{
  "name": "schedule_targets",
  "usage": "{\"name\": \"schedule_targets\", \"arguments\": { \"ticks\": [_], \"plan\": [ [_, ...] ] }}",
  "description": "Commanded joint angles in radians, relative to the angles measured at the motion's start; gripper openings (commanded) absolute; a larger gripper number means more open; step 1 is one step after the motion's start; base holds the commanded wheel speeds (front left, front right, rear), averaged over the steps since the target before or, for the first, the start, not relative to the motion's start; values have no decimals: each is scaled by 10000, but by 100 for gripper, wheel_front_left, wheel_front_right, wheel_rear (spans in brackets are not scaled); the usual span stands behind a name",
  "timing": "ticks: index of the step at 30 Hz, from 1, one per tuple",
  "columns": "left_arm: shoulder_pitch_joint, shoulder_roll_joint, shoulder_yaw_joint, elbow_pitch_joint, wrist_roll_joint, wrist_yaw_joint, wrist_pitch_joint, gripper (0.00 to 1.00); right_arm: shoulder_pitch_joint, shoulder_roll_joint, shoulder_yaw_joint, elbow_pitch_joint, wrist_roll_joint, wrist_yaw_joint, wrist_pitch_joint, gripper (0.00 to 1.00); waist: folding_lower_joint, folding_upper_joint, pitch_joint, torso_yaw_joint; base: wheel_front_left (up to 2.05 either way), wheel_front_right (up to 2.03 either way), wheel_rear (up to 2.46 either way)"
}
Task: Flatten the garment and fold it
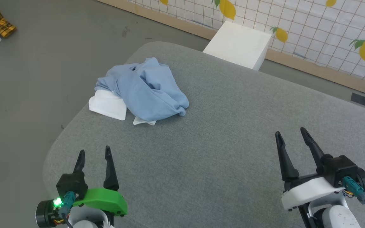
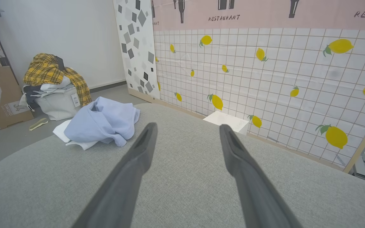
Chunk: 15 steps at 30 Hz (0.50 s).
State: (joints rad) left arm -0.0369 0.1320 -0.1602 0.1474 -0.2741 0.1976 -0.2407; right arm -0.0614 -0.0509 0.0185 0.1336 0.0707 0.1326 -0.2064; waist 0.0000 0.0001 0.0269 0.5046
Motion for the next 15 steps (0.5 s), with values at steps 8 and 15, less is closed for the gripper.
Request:
{"name": "schedule_targets", "arguments": {
  "ticks": [8,15],
  "plan": [
    [-171,74,-99,12,-159,207,-210,100,-174,7,-111,19,42,-19,-168,100,0,-1,282,-102,0,0,0],
    [-900,137,171,-9,-604,-39,-65,100,-424,7,9,-203,-69,-19,-24,100,0,-1,822,-490,0,0,0]
  ]
}}
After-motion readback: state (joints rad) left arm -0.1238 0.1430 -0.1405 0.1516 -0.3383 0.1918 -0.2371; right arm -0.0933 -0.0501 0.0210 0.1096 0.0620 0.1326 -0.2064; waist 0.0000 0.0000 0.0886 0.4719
